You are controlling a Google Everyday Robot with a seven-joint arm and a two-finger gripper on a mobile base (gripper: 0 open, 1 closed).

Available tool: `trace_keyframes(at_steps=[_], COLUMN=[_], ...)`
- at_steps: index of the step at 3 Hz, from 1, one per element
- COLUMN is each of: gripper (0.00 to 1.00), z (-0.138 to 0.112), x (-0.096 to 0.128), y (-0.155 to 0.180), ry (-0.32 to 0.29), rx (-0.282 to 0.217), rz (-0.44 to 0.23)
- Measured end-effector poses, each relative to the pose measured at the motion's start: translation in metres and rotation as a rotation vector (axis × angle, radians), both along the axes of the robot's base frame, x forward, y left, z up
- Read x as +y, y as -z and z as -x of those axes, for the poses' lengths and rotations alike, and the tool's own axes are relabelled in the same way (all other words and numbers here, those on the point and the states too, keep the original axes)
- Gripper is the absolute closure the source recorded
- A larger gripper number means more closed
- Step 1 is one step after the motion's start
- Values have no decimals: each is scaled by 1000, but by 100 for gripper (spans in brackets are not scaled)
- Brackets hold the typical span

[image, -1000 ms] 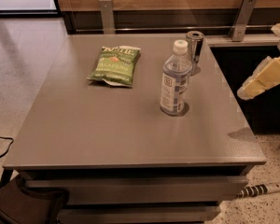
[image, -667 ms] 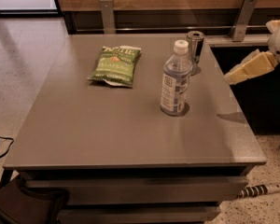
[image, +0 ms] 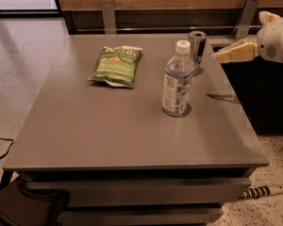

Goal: Pick redbull can

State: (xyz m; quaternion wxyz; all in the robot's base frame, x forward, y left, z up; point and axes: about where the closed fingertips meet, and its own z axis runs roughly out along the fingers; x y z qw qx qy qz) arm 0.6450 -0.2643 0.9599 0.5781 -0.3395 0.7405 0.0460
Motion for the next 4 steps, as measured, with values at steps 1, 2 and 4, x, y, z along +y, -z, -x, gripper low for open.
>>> trace_keyframes(at_steps=[1,2,4], gripper=[0,0,0], z=[3,4,-37], x=[1,0,47], y=[-1,-1,38], ry=[1,2,-118], rx=[11,12,-1], rz=[13,15,-356])
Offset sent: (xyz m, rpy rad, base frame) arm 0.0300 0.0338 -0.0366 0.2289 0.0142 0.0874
